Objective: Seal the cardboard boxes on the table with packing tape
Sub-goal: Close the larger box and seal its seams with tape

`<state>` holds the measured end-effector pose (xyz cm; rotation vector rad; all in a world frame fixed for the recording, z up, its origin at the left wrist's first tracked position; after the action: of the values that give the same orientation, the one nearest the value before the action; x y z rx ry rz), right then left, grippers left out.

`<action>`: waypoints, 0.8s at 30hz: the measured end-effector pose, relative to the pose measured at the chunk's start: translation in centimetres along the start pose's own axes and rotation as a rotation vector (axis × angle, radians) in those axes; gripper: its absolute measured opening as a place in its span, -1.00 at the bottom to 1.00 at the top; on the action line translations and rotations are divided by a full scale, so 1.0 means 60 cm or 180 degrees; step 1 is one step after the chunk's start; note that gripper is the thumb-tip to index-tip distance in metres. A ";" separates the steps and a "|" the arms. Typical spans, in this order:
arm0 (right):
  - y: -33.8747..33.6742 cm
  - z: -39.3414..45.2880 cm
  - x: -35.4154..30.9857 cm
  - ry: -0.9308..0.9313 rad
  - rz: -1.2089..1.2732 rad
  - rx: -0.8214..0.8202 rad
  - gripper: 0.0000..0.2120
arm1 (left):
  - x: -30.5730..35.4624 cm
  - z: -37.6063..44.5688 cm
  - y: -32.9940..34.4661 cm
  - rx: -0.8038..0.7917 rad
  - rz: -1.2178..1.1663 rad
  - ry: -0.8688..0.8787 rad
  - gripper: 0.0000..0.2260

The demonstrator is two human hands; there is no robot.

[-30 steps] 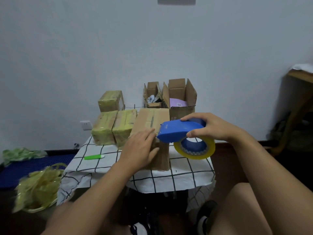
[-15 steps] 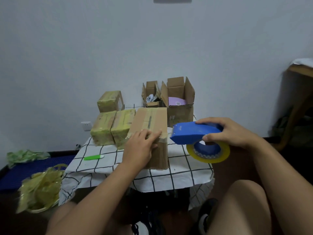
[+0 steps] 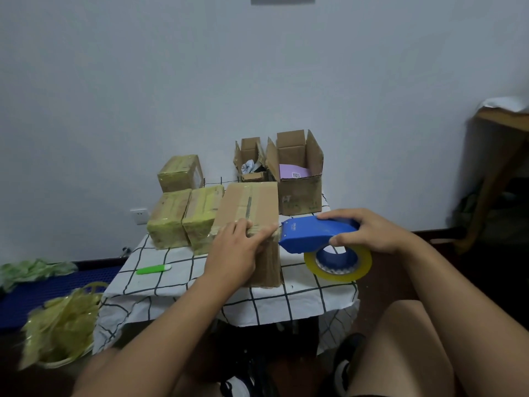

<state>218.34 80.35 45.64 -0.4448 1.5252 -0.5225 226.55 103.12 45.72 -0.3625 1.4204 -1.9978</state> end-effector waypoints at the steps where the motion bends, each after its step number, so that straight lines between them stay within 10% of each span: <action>1: 0.003 0.001 0.001 0.0007 0.0017 -0.0008 -0.58 | 0.000 0.001 -0.001 -0.0007 -0.0012 -0.0031 -0.48; 24: -0.023 0.046 -0.105 0.0028 -0.1074 -0.0506 -0.68 | 0.005 0.013 -0.009 -0.0256 0.0105 -0.0027 -0.45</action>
<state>221.17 82.74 51.62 -0.8327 1.5136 -0.6664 226.60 102.44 46.48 -0.3799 1.4951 -1.9149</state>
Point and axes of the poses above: each hand's wrist, its own z-axis towards the middle knuckle, its own y-axis out of the palm, x = y × z, the point moved 8 cm from there along z, towards the middle knuckle, and after that the axes turned 5 degrees about y, right-handed, at the moved point
